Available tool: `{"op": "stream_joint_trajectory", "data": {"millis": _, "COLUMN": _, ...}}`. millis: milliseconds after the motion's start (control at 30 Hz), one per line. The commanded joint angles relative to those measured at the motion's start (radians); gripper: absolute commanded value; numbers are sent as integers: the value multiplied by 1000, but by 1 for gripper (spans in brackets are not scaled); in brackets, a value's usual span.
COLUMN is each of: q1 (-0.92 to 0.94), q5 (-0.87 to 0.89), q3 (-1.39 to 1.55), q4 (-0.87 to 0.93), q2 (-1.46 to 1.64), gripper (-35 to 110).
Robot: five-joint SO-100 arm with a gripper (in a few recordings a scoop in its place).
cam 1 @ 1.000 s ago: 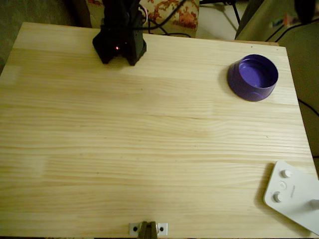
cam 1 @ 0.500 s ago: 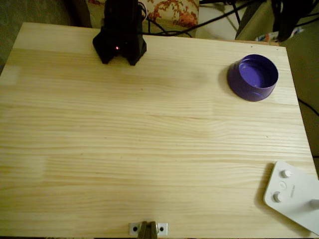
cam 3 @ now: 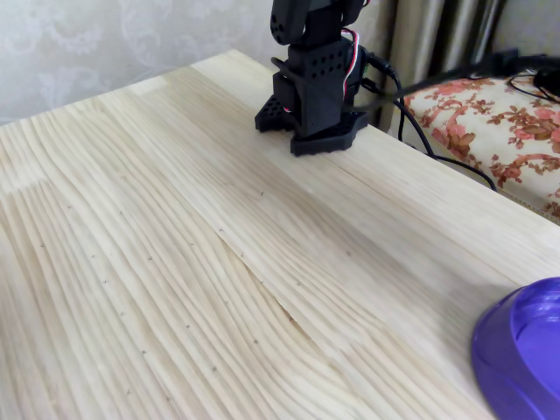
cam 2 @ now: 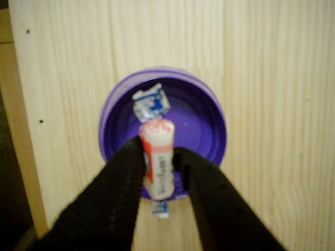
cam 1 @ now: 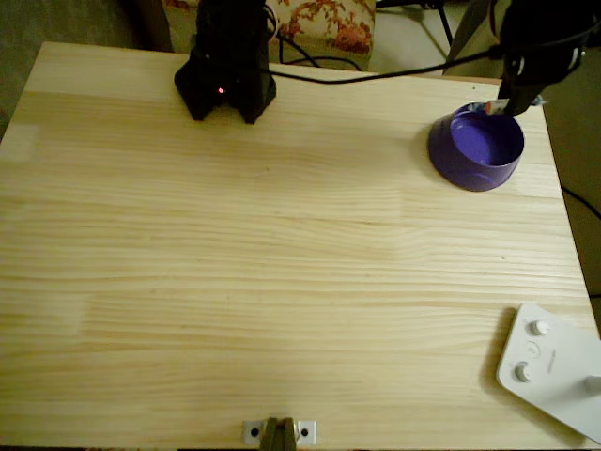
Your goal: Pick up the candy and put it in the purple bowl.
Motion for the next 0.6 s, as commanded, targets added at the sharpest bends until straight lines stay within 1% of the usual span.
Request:
{"op": "stream_joint_trajectory", "data": {"millis": 0, "q1": -9, "q5": -15, "q3": -101, "q4": 9, "q2": 17, "gripper": 1}}
{"op": "stream_joint_trajectory", "data": {"millis": 233, "q1": -9, "q5": 2, "q3": -124, "q4": 11, "q2": -26, "gripper": 3}}
{"op": "stream_joint_trajectory", "data": {"millis": 567, "q1": -9, "q5": 5, "q3": -170, "q4": 52, "q2": -54, "gripper": 13}}
